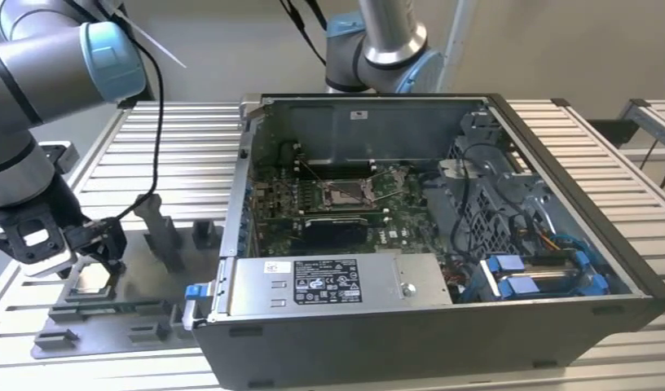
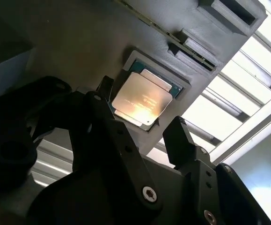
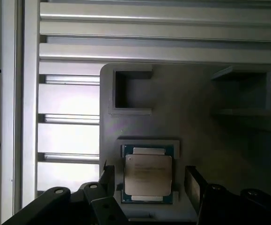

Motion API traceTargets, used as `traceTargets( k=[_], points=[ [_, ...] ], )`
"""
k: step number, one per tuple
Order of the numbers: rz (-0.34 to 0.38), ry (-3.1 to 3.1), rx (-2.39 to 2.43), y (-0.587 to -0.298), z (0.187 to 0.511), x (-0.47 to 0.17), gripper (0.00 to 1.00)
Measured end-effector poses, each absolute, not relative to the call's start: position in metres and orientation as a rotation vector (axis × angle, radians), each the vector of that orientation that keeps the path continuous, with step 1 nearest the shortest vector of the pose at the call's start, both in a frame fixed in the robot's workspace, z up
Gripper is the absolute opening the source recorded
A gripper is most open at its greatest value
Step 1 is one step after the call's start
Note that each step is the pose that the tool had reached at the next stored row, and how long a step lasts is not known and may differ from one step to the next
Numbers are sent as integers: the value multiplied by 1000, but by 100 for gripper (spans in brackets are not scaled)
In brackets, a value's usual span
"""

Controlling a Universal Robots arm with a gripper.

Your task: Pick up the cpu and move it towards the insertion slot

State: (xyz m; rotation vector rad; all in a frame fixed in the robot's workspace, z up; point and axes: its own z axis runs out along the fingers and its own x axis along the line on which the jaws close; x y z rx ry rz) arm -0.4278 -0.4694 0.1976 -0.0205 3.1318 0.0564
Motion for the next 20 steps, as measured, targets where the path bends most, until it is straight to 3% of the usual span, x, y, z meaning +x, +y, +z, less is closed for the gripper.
traceTargets(
  k=[20],
  points=[
    [57, 3132, -27, -470, 183, -429, 100]
  ],
)
